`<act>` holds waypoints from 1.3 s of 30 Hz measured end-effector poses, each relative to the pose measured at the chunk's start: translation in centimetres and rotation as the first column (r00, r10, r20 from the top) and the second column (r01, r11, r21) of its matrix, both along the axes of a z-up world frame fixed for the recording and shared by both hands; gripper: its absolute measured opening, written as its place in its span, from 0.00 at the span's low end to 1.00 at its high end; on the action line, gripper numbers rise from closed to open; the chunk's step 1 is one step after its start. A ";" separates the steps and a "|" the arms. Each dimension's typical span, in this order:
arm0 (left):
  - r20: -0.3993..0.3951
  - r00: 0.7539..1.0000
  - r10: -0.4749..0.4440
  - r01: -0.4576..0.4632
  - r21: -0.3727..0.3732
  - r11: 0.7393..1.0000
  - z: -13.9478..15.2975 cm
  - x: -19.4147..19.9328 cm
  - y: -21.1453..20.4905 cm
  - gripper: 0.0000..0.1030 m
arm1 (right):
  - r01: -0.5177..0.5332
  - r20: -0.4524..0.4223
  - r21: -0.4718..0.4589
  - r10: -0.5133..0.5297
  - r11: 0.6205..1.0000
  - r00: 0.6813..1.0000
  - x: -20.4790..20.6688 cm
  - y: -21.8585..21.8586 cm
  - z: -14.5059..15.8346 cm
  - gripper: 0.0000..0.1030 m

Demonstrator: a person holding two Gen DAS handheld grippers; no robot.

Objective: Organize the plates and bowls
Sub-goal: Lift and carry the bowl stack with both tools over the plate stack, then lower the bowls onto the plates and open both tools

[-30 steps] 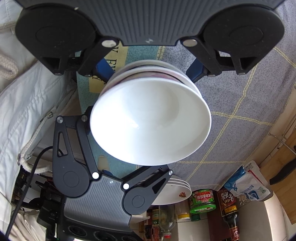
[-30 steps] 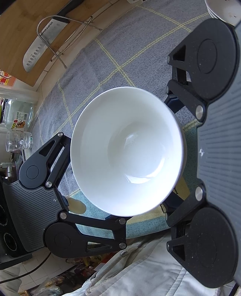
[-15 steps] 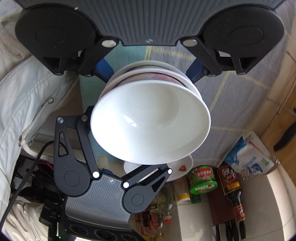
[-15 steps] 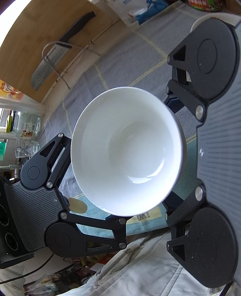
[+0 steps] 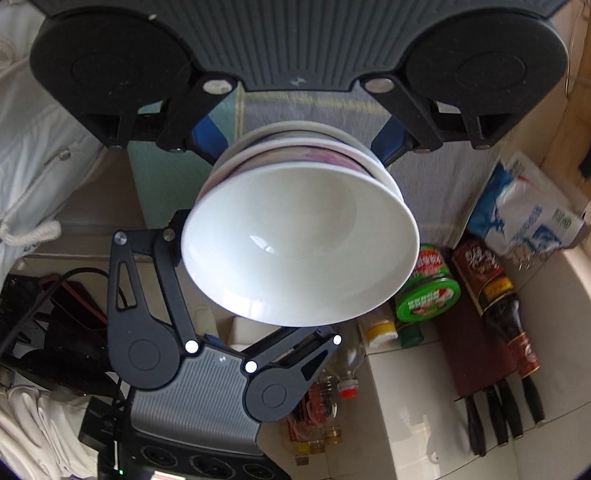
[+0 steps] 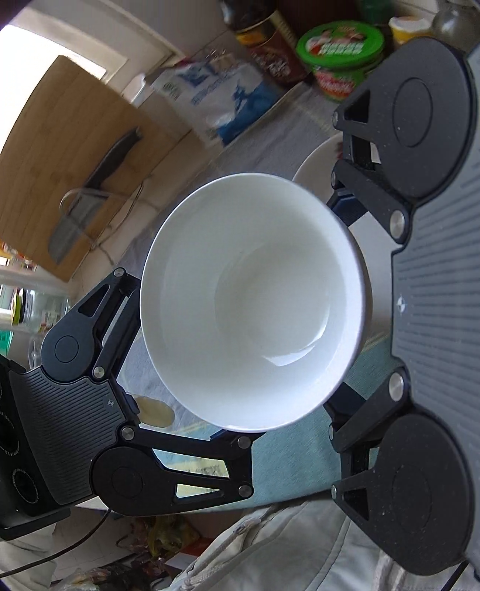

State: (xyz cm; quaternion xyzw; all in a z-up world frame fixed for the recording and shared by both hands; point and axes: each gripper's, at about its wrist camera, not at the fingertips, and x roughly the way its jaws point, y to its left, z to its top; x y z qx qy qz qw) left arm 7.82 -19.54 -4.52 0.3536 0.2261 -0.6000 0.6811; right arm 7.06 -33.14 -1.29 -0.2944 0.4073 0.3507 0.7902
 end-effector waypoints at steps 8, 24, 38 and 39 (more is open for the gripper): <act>-0.008 1.000 -0.029 0.029 0.010 1.000 -1.8 1.7 -4.5 0.81 | 0.045 -0.020 -0.023 -0.045 0.999 0.999 0.9 -4.3 -1.3 0.87; -0.066 0.998 0.003 -0.001 0.029 1.000 -3.8 3.2 -7.6 0.81 | 0.080 -0.087 0.003 -0.079 0.997 0.993 3.1 -7.1 -3.4 0.87; -0.075 0.997 0.031 -0.031 0.007 0.999 -3.7 3.2 -7.4 0.81 | 0.104 -0.074 0.007 -0.103 0.995 0.992 3.0 -7.1 -3.3 0.88; -0.064 0.997 0.034 -0.034 0.001 0.999 -3.7 3.0 -7.3 0.82 | 0.110 -0.073 0.012 -0.109 0.994 0.991 2.9 -7.1 -3.2 0.89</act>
